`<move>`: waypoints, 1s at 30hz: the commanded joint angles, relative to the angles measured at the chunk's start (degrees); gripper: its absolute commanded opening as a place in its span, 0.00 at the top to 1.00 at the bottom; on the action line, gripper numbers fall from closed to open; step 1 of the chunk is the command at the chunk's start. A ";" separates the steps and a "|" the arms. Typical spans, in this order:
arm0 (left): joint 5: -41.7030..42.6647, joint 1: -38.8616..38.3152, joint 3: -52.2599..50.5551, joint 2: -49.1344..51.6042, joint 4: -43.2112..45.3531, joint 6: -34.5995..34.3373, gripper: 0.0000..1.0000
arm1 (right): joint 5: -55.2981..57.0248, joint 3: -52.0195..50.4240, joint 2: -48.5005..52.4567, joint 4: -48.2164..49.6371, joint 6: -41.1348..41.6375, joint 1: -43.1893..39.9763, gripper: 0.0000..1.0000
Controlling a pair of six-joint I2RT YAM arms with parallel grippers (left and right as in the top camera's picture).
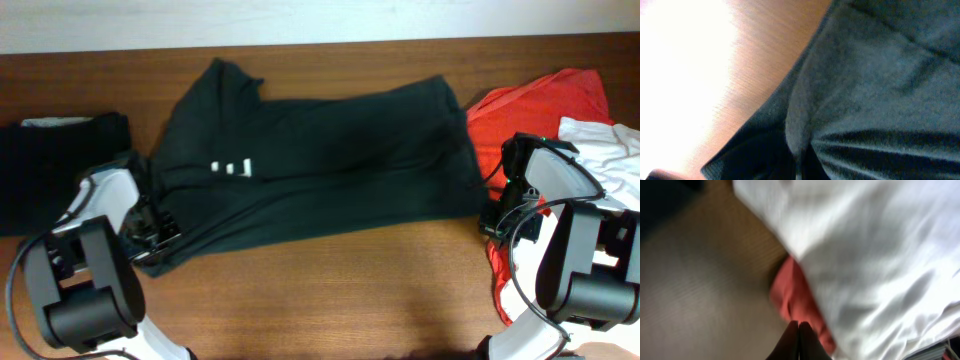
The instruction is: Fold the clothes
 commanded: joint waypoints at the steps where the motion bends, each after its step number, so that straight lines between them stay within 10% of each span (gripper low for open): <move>1: -4.33 4.09 2.05 -0.15 -3.41 -2.40 1.00 | -4.79 -0.46 0.04 -3.82 0.48 0.02 0.96; 4: -5.62 4.39 2.32 -0.17 -3.78 -2.64 1.00 | -16.00 -0.04 -3.23 -2.93 -7.50 0.02 0.88; 7: -5.33 4.31 2.32 -0.17 -2.80 -2.64 1.00 | -18.40 1.31 -5.01 5.11 -8.57 0.02 0.42; 18: -4.26 4.31 2.32 -0.17 -1.81 -2.62 1.00 | -17.94 0.24 0.04 15.74 -8.52 0.13 0.63; 30: -4.07 4.31 2.32 -0.17 -1.55 -2.62 0.99 | -14.19 0.13 4.20 17.38 -8.55 0.13 0.63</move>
